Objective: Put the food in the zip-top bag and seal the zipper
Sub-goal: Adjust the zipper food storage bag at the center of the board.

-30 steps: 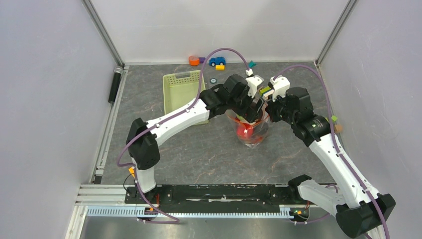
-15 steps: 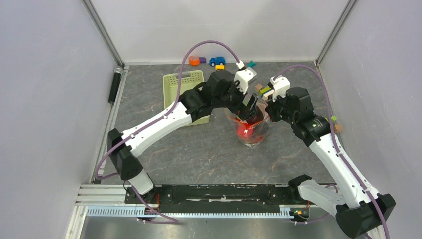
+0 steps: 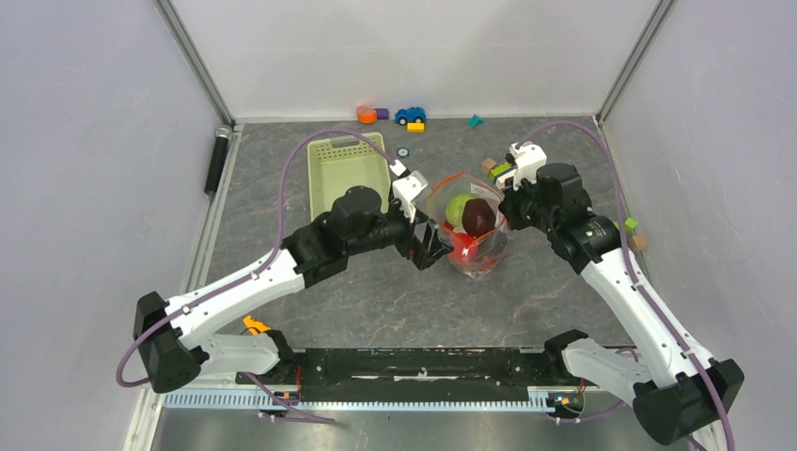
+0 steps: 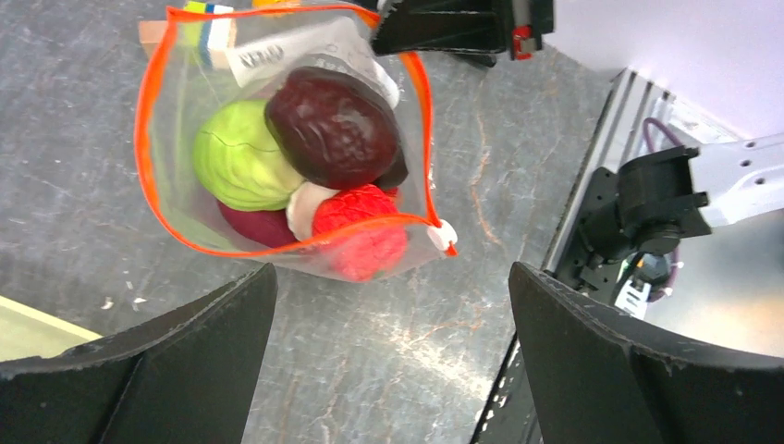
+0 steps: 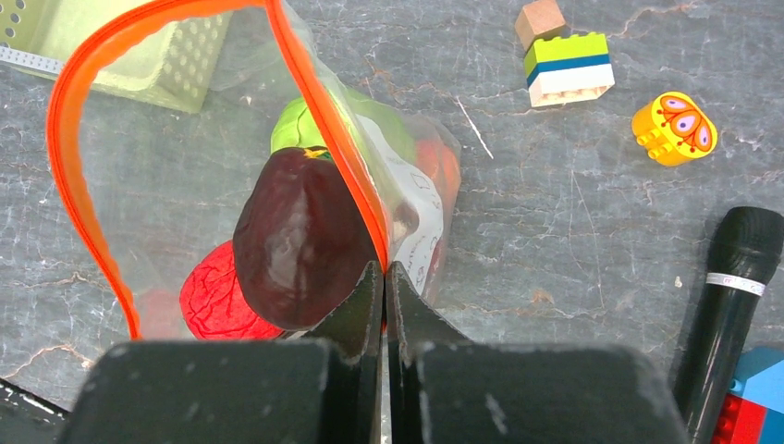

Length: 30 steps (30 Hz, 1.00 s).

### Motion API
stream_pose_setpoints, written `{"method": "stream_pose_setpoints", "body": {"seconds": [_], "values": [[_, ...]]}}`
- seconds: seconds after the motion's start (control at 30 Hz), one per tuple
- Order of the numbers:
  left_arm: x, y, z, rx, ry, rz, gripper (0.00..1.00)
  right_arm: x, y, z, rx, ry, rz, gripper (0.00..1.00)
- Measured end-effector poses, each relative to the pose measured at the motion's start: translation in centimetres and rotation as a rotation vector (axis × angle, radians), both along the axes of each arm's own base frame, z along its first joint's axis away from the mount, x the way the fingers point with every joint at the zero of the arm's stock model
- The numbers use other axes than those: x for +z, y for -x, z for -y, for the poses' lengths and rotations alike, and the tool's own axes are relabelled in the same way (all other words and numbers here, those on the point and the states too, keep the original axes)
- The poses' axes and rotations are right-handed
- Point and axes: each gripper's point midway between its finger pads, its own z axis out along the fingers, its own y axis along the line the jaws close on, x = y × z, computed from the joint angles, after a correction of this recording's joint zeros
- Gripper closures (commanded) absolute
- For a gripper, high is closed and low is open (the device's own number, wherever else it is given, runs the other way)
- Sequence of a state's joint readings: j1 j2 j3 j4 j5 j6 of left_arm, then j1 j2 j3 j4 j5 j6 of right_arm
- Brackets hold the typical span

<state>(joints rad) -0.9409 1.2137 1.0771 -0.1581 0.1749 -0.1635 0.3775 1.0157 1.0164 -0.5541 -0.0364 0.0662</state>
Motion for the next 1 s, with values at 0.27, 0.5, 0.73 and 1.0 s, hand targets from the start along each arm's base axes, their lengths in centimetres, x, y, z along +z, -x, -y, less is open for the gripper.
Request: {"method": "stream_pose_setpoints", "body": {"seconds": [0.27,0.5,0.73,1.0], "values": [[-3.4,2.5,1.4,0.005,0.040,-0.123,0.00,-0.8,0.0,-0.9,0.001,-0.047,-0.051,1.00],[-7.0,4.0,4.6,0.016,0.023,-0.188,0.02,-0.6,0.1,-1.4,-0.004,-0.094,-0.063,1.00],[-9.2,3.0,5.5,0.154,-0.028,-0.124,0.23,-0.6,0.4,-1.5,-0.009,-0.116,-0.067,1.00],[-10.3,0.3,6.6,0.255,-0.058,-0.076,0.64,-0.6,0.5,-1.6,-0.005,-0.120,-0.069,0.91]]}}
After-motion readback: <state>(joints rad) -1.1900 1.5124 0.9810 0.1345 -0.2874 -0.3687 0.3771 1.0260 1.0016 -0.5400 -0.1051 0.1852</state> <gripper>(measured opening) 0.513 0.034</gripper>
